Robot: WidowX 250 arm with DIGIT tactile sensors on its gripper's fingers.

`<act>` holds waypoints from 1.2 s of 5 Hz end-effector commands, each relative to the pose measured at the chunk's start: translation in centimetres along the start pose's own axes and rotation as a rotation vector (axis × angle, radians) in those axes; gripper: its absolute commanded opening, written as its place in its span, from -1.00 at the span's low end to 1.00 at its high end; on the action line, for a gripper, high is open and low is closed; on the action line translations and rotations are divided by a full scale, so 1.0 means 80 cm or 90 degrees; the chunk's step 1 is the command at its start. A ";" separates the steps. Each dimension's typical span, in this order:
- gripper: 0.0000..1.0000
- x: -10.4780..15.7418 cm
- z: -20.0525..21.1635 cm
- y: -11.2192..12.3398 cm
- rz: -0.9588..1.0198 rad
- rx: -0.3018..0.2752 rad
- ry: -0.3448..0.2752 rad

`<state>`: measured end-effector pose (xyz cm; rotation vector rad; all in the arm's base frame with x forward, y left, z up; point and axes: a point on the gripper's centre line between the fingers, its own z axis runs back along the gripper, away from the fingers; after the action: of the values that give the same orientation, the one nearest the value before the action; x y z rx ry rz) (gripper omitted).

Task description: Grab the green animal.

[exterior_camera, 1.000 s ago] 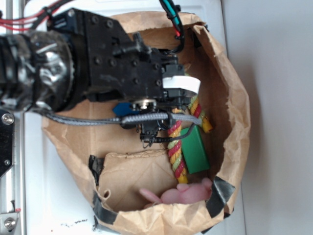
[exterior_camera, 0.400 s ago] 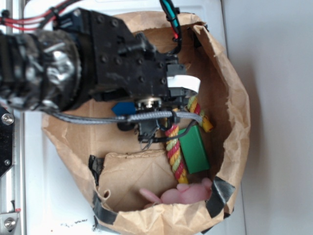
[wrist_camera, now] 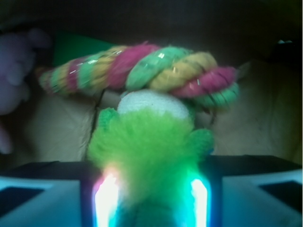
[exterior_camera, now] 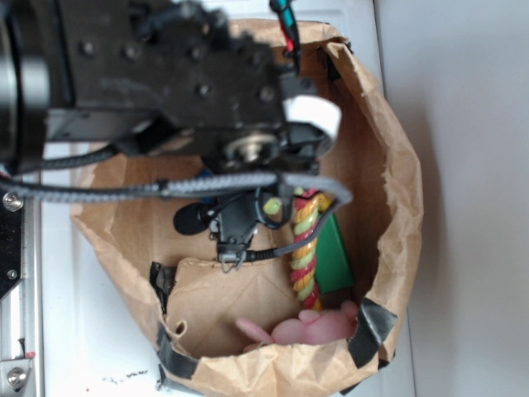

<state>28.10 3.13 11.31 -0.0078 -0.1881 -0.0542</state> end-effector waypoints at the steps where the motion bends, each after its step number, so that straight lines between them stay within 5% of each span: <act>1: -1.00 0.020 0.054 -0.004 0.073 0.036 -0.045; 6: -1.00 0.025 0.095 -0.021 0.170 0.103 -0.033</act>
<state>27.95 1.69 17.17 0.1316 -0.1758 0.2194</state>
